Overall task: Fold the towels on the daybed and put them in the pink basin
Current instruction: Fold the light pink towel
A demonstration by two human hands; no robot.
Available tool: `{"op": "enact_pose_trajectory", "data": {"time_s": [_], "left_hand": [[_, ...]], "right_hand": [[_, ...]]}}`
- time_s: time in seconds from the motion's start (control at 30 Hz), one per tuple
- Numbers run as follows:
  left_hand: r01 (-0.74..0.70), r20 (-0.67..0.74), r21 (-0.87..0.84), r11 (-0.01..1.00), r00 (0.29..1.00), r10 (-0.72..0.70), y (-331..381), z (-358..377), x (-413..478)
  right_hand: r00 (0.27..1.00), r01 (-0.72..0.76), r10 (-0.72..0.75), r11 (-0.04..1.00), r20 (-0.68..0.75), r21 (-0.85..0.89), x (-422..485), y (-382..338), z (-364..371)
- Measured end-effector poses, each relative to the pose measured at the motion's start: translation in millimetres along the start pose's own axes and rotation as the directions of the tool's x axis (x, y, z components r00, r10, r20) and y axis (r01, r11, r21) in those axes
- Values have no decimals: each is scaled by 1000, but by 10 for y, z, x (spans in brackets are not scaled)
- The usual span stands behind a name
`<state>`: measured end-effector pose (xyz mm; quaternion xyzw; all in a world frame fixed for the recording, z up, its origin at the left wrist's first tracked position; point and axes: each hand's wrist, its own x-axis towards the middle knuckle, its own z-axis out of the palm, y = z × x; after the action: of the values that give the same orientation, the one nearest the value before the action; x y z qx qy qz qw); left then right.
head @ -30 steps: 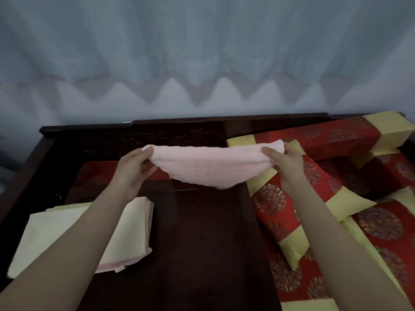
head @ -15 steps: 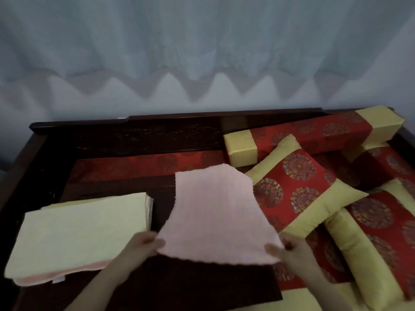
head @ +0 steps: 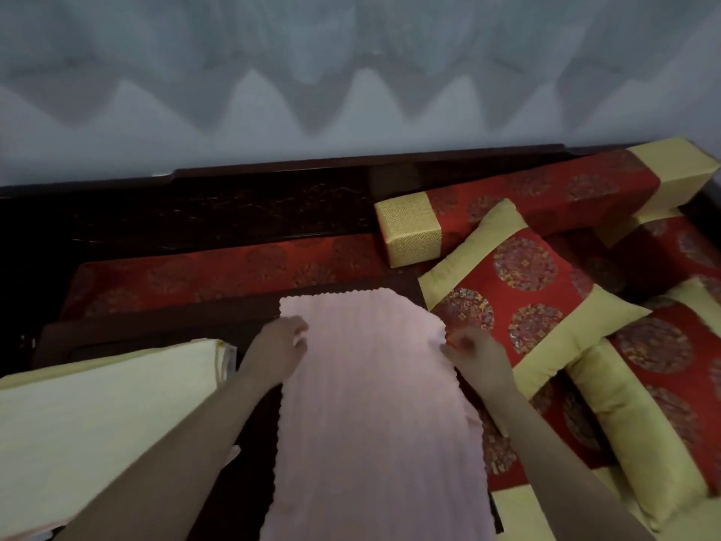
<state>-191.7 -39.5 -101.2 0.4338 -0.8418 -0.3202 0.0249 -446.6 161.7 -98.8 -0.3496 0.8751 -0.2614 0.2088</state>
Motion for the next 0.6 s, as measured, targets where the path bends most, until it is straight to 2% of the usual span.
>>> {"op": "enact_pose_trajectory", "data": {"time_s": [0.07,0.17,0.27,0.37,0.47,0.53,0.6], "left_hand": [[33,-60,64,997,998,-29,-36,15,367],[192,-86,87,978,979,-184,-163,107,665],[358,-55,-172,918,927,-372,-203,179,765],[484,40,-382,787,860,-509,-214,216,775],[515,207,-502,695,852,-482,-133,169,702],[435,207,-584,685,896,-393,-20,61,581],[340,176,-708,619,933,-313,82,-113,383]], "right_hand": [[1000,18,-18,1000,-9,-13,418,-92,149],[999,-45,45,998,8,-38,840,-130,372],[985,-162,163,986,47,-31,983,-132,522],[966,-234,243,967,92,-95,943,-121,617],[947,-278,292,954,132,-114,918,-136,590],[944,-237,265,960,196,-152,894,-159,486],[926,-163,201,976,320,-142,776,-206,290]]}}
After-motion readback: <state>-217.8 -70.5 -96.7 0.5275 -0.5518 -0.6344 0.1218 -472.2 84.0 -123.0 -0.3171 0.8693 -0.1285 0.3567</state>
